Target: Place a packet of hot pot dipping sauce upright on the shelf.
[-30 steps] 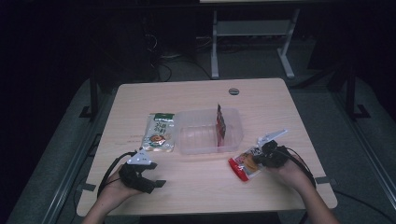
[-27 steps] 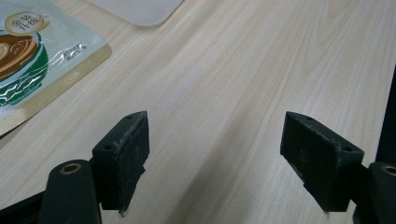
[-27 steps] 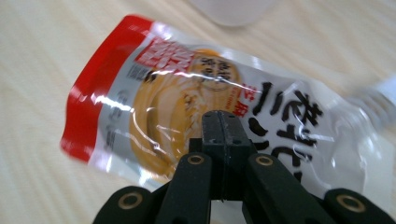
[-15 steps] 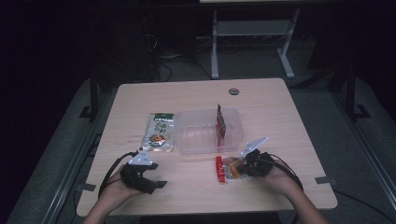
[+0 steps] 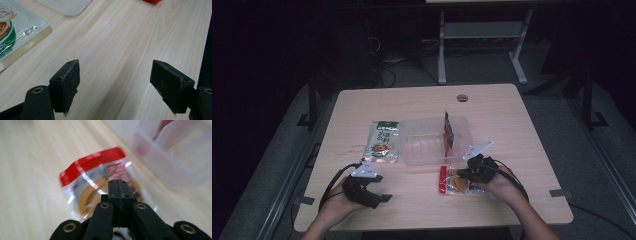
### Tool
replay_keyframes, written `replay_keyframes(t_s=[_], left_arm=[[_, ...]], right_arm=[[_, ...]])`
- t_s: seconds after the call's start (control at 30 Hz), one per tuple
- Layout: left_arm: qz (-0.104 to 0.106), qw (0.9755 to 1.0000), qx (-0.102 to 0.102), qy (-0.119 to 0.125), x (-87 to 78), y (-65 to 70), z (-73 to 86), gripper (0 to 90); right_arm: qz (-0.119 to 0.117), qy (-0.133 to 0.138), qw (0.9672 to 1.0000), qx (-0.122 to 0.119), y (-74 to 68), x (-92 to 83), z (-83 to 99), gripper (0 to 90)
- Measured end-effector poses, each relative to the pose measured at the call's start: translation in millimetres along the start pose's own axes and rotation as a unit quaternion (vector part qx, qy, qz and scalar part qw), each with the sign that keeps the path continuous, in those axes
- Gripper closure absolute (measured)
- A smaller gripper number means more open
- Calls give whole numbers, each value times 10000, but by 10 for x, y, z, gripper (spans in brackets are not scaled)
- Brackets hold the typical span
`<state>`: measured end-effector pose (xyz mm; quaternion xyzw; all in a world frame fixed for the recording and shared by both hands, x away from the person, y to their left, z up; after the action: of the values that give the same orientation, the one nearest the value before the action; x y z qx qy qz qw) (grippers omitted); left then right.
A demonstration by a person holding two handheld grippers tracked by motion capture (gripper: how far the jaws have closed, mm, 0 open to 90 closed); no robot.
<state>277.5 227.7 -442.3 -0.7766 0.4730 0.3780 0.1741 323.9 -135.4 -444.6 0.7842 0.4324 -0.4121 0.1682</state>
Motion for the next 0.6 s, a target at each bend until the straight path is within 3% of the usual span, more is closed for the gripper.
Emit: replay_keyframes(t_s=[0.1,0.23,0.27,0.5,0.6], left_arm=[[16,10000,28,-11,4,18,-2,236],[46,10000,5,-22,19,30,-11,236],[40,9999,86,-47,16,23,-18,236],[111,9999,108,16,45,88,-53,236],[143,9996,235,-43,47,97,-67,235]], right_arm=[[47,-234,9997,-57,14,105,-6,898],[-68,-284,9995,-102,-8,182,-1,899],[-82,-299,9994,-182,-24,196,-9,899],[-304,-292,9975,-566,-265,344,-131,899],[-360,-282,9963,-728,-361,406,-191,899]])
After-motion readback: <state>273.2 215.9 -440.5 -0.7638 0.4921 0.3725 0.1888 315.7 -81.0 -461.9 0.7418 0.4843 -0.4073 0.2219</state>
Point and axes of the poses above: each handheld gripper's, and its own axes: x roughly forward along the jaws, z roughly out of its underside, y roughly to its right, the point moved 1 cm from there along x, roughly forward along the jaws, and after that the axes turned 1 degree about x, right-handed, at the moved point
